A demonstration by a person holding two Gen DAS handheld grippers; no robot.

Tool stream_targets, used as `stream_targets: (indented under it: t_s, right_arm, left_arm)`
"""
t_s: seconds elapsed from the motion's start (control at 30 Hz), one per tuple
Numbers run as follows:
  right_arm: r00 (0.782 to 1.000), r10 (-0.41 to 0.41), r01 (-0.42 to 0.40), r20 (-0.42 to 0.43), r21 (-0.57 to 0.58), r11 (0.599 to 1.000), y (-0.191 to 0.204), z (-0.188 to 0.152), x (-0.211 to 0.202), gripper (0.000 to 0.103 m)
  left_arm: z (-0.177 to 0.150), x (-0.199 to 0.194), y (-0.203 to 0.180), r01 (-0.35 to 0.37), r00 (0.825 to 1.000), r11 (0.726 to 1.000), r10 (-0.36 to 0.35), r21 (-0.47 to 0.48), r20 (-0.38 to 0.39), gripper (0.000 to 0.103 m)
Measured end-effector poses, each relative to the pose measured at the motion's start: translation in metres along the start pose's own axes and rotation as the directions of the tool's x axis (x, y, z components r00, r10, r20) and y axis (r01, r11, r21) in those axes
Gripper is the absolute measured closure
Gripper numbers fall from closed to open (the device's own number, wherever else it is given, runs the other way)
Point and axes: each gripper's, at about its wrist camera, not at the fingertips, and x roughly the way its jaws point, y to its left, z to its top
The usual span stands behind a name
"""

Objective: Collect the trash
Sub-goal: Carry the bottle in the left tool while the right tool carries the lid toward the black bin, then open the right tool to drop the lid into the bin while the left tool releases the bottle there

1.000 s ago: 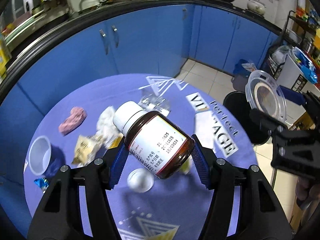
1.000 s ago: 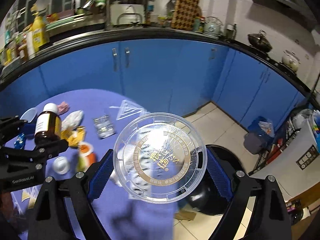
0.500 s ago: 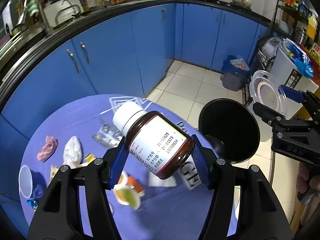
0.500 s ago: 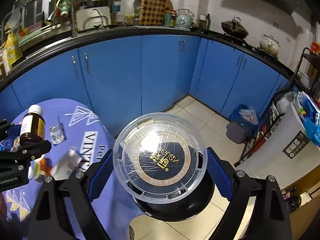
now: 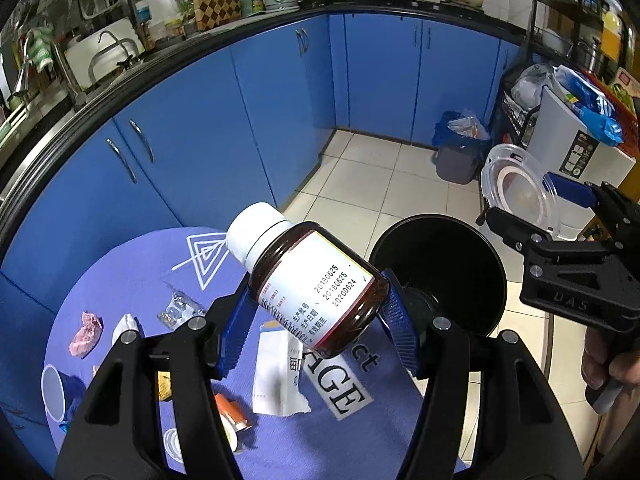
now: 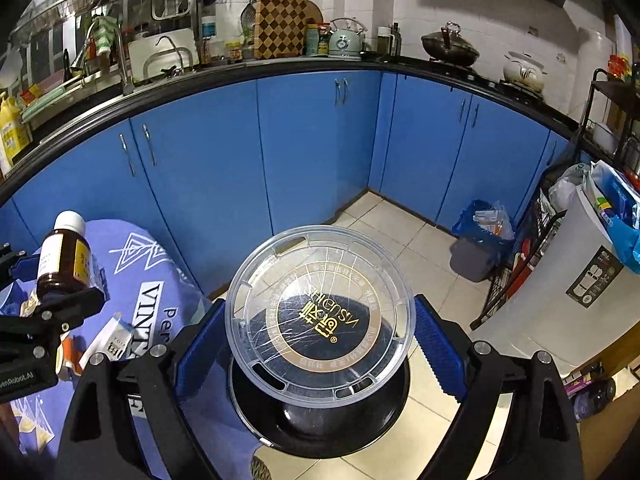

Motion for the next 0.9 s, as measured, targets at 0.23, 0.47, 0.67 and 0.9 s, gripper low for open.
stream_targets:
  t_s: [0.23, 0.47, 0.67, 0.9]
  right_arm:
    - [1.000, -0.004, 0.004, 0.016, 0.007, 1.000, -0.009, 0.005, 0.003, 0.016]
    - [1.000, -0.016, 0.016, 0.011, -0.011, 1.000, -0.013, 0.008, 0.009, 0.016]
    - [0.997, -0.071, 0.070, -0.014, -0.036, 0.997, -0.013, 0.010, 0.019, 0.010]
    - [0.998, -0.060, 0.060, -0.004, -0.043, 0.997, -0.013, 0.007, 0.023, 0.010]
  left_arm:
    - [0.007, 0.003, -0.010, -0.004, 1.000, 1.000, 0.004, 0.013, 0.003, 0.041]
    - [0.014, 0.007, -0.018, 0.000, 1.000, 1.000, -0.001, 0.016, 0.006, 0.041]
    - [0.016, 0.008, -0.020, 0.001, 1.000, 1.000, -0.001, 0.015, 0.005, 0.041]
    - [0.019, 0.010, -0.022, 0.008, 1.000, 1.000, -0.008, 0.005, -0.002, 0.041]
